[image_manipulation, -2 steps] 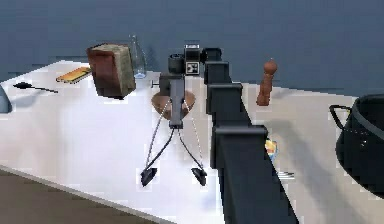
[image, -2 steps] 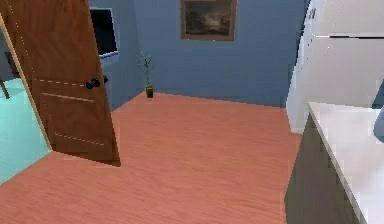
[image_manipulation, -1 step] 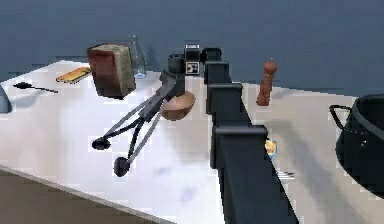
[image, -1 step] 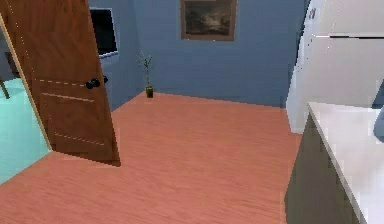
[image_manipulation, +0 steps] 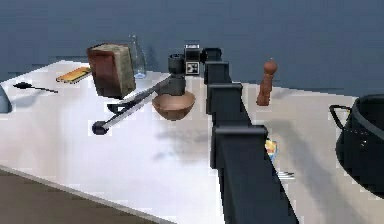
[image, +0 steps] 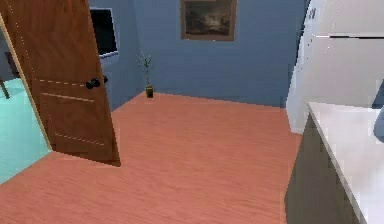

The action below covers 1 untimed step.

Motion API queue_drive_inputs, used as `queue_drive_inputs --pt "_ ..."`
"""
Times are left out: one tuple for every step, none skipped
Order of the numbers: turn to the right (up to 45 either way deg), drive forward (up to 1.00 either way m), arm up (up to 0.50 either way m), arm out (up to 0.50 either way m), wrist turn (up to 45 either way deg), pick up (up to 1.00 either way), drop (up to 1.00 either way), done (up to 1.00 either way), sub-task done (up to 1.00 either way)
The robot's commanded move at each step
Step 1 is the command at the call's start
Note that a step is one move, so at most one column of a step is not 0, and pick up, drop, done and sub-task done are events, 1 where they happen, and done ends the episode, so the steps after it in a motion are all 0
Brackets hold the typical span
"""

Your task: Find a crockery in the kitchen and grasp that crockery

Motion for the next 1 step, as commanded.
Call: queue_drive_inputs --pt "0.0 0.00 0.00 0.00 45.0 0.00 0.00 0.00 0.00"
